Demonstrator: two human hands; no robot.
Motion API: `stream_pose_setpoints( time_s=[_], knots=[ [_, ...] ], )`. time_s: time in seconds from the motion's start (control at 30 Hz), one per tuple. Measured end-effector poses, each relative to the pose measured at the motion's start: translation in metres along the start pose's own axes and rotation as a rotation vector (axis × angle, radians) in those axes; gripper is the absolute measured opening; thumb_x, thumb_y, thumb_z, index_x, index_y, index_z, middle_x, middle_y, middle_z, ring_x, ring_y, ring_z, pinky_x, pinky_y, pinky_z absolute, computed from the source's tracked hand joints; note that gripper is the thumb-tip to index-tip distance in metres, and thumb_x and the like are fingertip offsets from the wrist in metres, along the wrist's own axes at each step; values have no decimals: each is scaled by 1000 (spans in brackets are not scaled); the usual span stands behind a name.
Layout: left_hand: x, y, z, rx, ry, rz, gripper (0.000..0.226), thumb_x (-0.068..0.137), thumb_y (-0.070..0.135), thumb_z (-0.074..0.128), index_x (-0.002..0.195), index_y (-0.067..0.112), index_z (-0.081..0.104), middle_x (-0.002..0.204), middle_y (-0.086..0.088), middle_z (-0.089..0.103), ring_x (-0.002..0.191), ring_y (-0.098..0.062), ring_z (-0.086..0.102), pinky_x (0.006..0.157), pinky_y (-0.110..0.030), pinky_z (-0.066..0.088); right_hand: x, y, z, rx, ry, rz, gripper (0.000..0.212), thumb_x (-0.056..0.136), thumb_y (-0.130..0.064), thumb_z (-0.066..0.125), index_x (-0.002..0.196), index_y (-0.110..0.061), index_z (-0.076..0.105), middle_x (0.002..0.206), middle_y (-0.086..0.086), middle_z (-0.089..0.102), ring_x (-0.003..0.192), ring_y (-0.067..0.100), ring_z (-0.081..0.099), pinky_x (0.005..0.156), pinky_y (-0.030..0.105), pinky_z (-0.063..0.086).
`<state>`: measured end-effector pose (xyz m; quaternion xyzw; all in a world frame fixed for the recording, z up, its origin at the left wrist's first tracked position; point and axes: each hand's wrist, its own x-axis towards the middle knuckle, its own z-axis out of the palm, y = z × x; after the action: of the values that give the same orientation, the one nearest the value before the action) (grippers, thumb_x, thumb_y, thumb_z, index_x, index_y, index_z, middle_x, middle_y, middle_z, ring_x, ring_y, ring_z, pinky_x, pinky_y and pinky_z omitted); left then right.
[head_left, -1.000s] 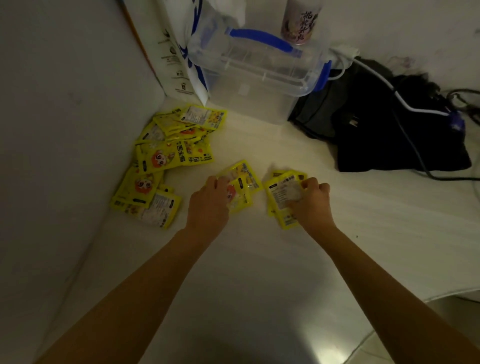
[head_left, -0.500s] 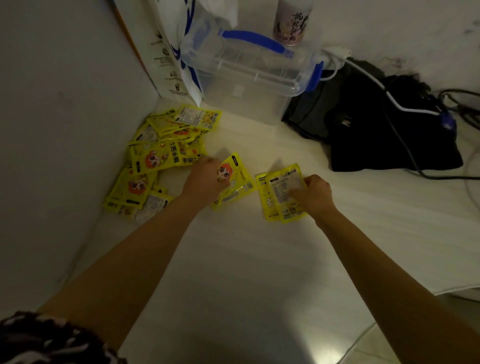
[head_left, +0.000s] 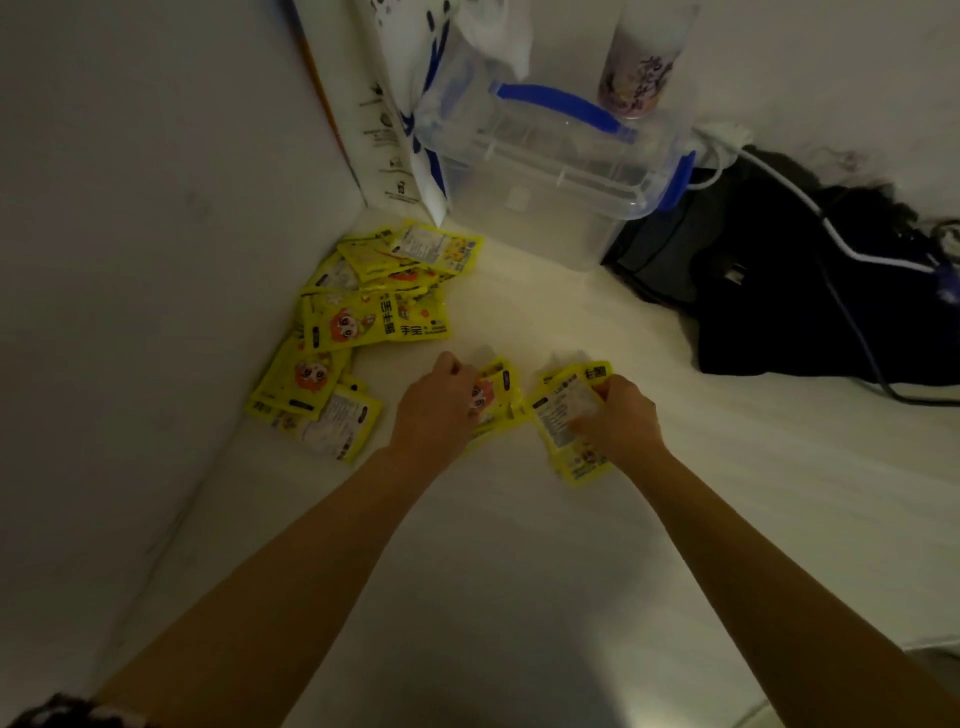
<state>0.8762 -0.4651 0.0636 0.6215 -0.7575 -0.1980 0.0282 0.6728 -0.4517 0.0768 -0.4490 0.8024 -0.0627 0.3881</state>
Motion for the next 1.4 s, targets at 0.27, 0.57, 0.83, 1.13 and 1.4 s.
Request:
stream_pose_setpoints(
  time_s=[0.27,0.57,0.83,1.13,1.4],
  knots=[
    [-33,-43,-21,-299,81,-116,33,77,8,73,99,12,48,99,-2,43,83,-25,52,64,-26,37,10,-50,-13,75,-19,-137,29,80,-14,70,95,-12,45,92,7,52,63,19,51,46,25,37],
    [-8,-103,-84,-447,133,-275,34,75,9,78,108,5,68,92,-4,58,83,-15,55,61,-10,37,57,-151,-17,120,37,-317,42,79,-15,71,99,-13,33,98,11,50,83,25,53,66,35,44],
    [45,-137,-107,-305,77,-164,32,75,13,78,106,6,70,99,-4,59,94,-22,59,74,-26,40,95,-222,4,-129,16,-580,26,87,-11,57,110,1,59,108,18,63,97,33,62,70,31,45],
    [72,-146,-90,-185,-111,-138,33,77,16,73,105,3,62,104,-14,64,96,-30,62,79,-41,51,130,-216,30,-284,-69,-544,37,92,-12,51,126,-1,46,126,19,56,114,35,56,86,36,47],
    [65,-141,-88,-32,-98,-73,39,79,28,74,108,4,64,118,-12,56,106,-31,55,85,-36,45,136,-203,38,-311,-27,-505,45,88,-24,59,124,-2,45,127,20,53,116,38,50,94,40,42]
  ],
)
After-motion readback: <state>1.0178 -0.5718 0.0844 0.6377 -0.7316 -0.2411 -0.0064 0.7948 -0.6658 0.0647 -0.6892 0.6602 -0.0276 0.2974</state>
